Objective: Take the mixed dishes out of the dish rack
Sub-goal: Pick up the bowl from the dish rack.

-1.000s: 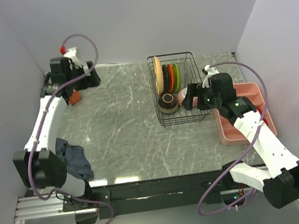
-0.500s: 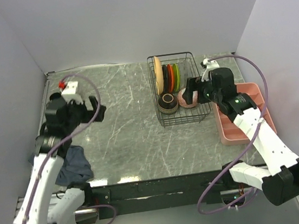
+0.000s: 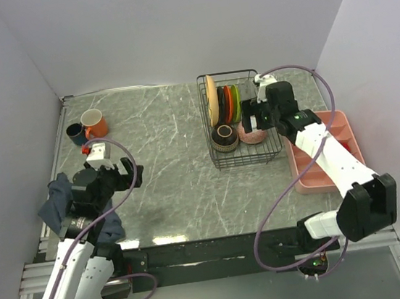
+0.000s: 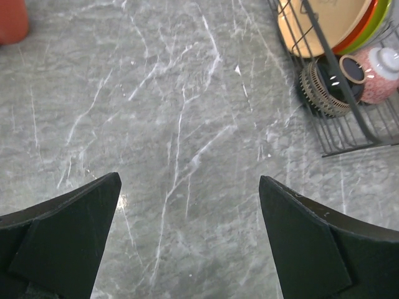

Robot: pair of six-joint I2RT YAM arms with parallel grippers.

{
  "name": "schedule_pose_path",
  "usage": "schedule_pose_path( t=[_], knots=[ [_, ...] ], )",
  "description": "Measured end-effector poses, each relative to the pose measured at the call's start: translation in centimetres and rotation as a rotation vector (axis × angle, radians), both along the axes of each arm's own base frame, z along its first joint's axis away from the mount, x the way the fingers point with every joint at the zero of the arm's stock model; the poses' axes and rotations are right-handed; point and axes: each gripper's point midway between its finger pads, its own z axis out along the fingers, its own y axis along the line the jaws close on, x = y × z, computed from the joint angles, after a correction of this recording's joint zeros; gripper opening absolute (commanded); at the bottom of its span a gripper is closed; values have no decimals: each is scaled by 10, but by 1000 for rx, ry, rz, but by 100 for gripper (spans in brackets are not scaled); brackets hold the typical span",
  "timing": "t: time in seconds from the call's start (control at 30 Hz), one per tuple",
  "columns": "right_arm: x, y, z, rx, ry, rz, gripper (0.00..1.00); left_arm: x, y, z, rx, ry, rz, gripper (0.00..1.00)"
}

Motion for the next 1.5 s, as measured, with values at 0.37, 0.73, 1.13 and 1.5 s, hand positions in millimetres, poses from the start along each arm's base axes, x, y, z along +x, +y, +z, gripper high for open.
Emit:
schedule_pose_path(
  t=[0.37,0.73,1.13,1.5],
  knots=[
    [16,-27,-54,-443,6,207,100,4,-4,-4,20,-43,4,99],
    [25,-16,-93,-669,34,430,100,6,-8,-4,32,-47,-7,100],
    [33,-2,-119,-762,50,490,100,9,-7,-7,41,-39,6,99],
    [45,0,-134,-800,46,482,100,10,-7,-11,46,-24,5,99]
  ],
)
